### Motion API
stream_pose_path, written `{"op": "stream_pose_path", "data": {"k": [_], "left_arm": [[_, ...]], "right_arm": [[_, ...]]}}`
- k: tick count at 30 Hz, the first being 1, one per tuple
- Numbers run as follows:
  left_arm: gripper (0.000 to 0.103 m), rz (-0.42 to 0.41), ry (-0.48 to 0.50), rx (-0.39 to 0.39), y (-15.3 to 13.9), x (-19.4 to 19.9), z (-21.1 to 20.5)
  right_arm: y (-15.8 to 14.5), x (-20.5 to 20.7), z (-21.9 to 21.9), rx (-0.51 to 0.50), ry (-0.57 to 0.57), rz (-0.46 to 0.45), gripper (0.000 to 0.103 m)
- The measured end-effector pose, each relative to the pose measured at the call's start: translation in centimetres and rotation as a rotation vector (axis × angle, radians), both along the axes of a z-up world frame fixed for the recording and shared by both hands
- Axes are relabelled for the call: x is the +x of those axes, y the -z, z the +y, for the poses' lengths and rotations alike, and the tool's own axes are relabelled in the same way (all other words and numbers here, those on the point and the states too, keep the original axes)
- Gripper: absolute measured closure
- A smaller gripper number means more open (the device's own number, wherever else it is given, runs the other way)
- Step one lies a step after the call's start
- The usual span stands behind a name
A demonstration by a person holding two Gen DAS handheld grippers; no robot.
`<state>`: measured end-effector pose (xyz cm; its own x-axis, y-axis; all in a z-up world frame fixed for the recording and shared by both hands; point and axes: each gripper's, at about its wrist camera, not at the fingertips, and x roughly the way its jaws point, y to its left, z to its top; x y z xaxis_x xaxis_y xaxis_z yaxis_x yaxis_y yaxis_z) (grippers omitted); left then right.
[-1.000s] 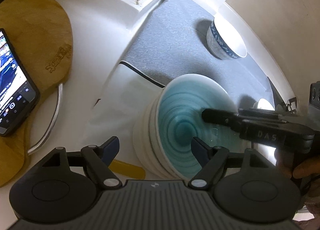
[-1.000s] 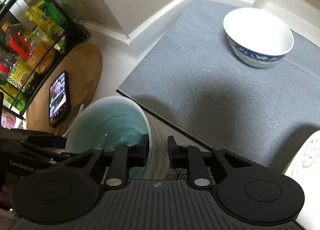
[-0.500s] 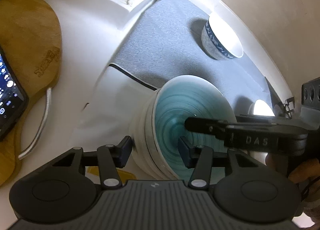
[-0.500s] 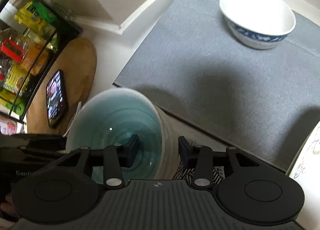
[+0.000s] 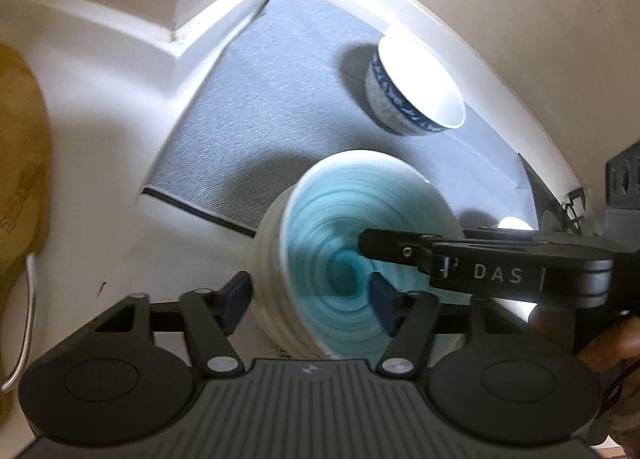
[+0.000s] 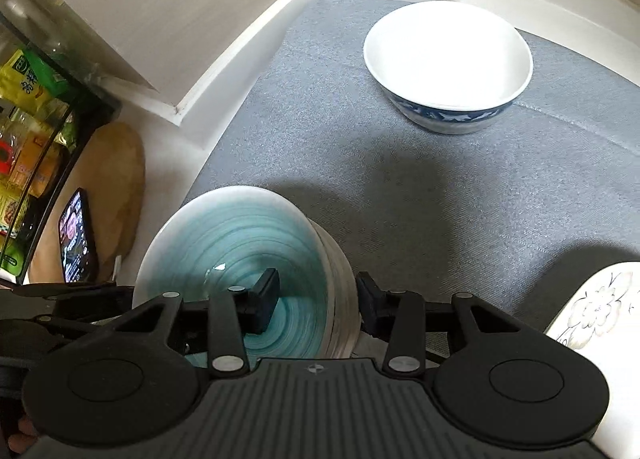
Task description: Organize plates and bowls
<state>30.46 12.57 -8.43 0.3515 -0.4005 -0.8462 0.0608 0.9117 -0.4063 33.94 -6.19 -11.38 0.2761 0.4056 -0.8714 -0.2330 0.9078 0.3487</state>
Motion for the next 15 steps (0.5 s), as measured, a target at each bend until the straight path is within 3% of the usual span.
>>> {"op": "stream_pose_path", "data": {"k": [5, 15], "left_arm": [[0.006, -0.075, -0.015, 0.044, -1.6, -0.7, -0.2], [0.005, -0.221, -0.082, 0.159, -5.9, -1.8, 0.7]], "right_arm": [[-1.0, 0.0, -0.5, 0.013, 0.009, -0.014, 0.051], [-4.4, -0.3, -2.7, 0.035, 0.036, -0.095, 0.039]]}}
